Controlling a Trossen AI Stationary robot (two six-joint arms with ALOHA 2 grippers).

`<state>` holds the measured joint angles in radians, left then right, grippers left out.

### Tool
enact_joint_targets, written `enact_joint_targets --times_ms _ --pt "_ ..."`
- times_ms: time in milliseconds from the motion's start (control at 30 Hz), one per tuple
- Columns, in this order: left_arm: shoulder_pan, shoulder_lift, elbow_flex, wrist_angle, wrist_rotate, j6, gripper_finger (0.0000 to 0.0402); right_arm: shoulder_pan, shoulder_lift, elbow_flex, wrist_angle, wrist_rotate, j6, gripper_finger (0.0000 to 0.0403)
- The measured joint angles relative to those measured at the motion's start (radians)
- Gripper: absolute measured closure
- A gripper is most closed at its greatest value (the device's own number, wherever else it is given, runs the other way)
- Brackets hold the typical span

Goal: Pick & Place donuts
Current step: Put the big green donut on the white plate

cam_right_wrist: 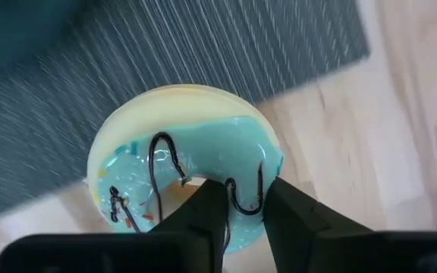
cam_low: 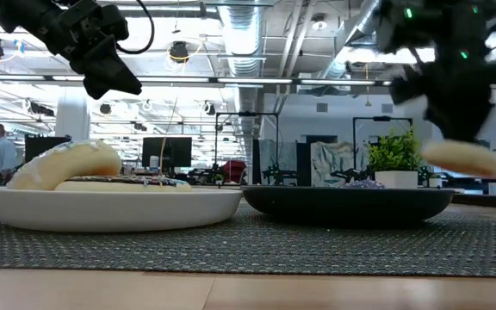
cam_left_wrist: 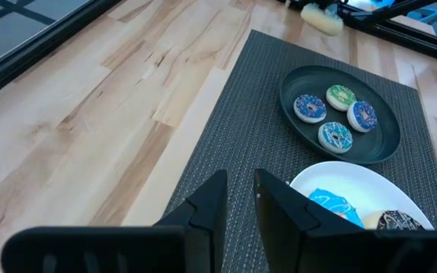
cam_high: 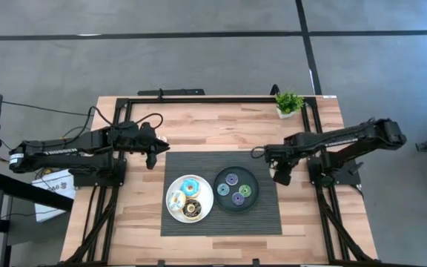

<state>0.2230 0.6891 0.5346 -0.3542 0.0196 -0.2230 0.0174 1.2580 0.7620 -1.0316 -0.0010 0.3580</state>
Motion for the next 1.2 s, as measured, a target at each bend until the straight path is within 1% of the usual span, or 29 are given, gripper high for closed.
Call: enact_joint_targets --times_ms 133,367,433,500,567,700,833,967,1067,1200 --pt "0.000 0.000 0.000 0.008 0.000 -0.001 0.0342 0.000 -0.022 0.082 0.043 0.000 -0.002 0.0337" --pt "0.000 0.000 0.000 0.014 0.000 -0.005 0.0342 0.018 -0.025 0.216 0.274 0.003 -0.094 0.0337" --pt "0.000 0.000 0.000 0.013 0.002 -0.006 0.0342 0.034 0.000 0.261 0.353 0.012 -0.095 0.0337" --pt "0.000 0.000 0.000 0.011 0.002 -0.006 0.0342 0.059 0.033 0.307 0.383 0.044 -0.096 0.0337" --pt "0.000 0.000 0.000 0.010 0.002 -0.006 0.0342 0.090 0.096 0.379 0.431 0.081 -0.096 0.0337" --pt "0.000 0.000 0.000 0.012 0.001 -0.006 0.0342 0.150 0.276 0.544 0.424 0.153 -0.072 0.0337" --pt "0.000 -0.001 0.000 0.006 0.001 0.023 0.0342 0.181 0.477 0.722 0.409 0.158 -0.058 0.0337" --pt "-0.001 0.000 0.000 0.004 0.001 0.038 0.0342 0.192 0.655 0.878 0.363 0.157 0.002 0.0337" --pt "-0.001 0.000 0.000 0.004 0.001 0.042 0.0342 0.192 0.756 0.965 0.323 0.136 0.034 0.0337" --pt "-0.001 -0.001 0.000 0.007 0.001 0.043 0.0342 0.192 0.860 1.034 0.314 0.032 0.042 0.0337"
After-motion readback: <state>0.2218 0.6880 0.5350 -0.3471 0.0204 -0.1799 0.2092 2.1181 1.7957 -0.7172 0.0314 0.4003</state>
